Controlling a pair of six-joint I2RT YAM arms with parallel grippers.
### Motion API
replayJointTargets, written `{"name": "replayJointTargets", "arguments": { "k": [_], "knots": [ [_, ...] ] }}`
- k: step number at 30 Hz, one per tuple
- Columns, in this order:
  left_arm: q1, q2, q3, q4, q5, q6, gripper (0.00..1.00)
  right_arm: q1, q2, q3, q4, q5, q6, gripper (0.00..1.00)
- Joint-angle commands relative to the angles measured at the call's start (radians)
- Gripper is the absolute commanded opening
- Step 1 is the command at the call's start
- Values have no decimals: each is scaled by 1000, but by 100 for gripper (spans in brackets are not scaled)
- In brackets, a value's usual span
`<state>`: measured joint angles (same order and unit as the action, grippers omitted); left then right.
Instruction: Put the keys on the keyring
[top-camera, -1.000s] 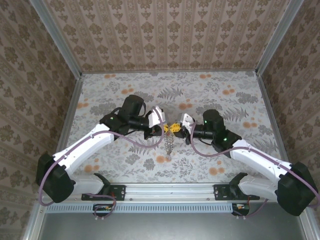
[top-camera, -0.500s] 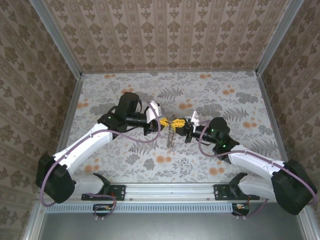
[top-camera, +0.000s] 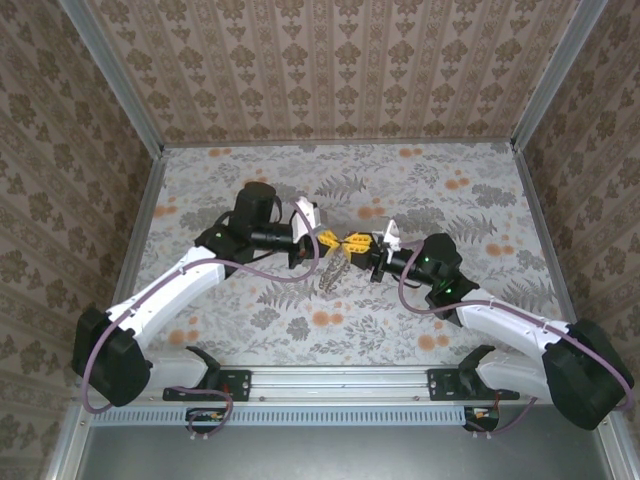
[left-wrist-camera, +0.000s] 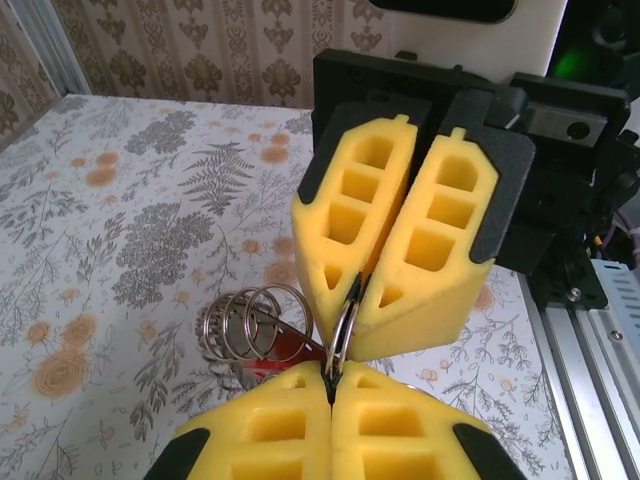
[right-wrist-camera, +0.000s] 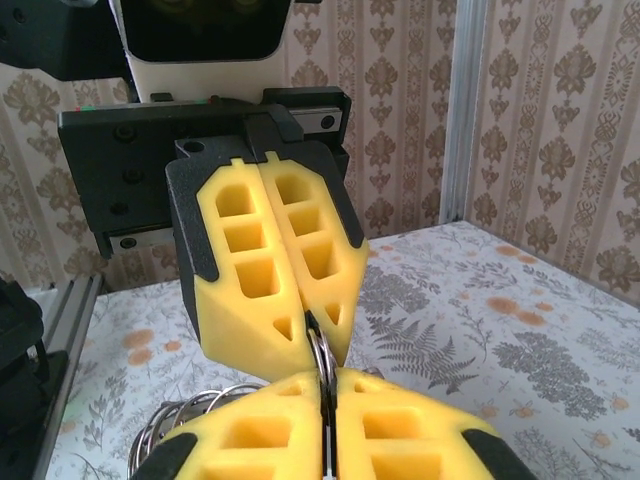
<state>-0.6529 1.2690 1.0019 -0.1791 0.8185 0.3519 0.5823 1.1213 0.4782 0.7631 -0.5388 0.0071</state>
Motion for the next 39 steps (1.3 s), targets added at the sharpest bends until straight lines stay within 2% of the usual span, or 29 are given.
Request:
{"name": "replayJointTargets", "arguments": {
  "k": [1,5,8,14,19,25,26,28,30,32,39],
  "knots": [
    [-4,-14,17,-38,-34,35,0,2,-52,62,-233,-17,-166,21],
    [-29,-19,51,-141,-119,116,0,0,-75,133,-468,23,-279,36],
    [-54,-15,67,-189,-162,166,0,2,-59,185,-560,-7,-322,37],
    [-79,7,103,-231,-199,196,0,16,-14,228,-595,-16,-365,38],
    [-88,9,110,-247,-182,219,0,27,5,250,-644,-10,-412,30],
    [-94,20,121,-267,-182,229,0,36,-8,245,-625,-18,-405,2],
    [-94,18,120,-263,-182,225,0,37,-9,242,-621,-19,-400,0],
    [-93,15,113,-244,-182,207,0,38,-14,226,-585,-11,-372,0],
    [-87,11,100,-211,-182,170,10,36,-27,194,-488,-6,-310,0],
    [-68,7,78,-173,-182,132,17,31,-37,155,-365,-10,-224,0],
    [-30,-18,6,14,-38,23,20,32,-23,58,-38,-13,-18,0]
  ]
}}
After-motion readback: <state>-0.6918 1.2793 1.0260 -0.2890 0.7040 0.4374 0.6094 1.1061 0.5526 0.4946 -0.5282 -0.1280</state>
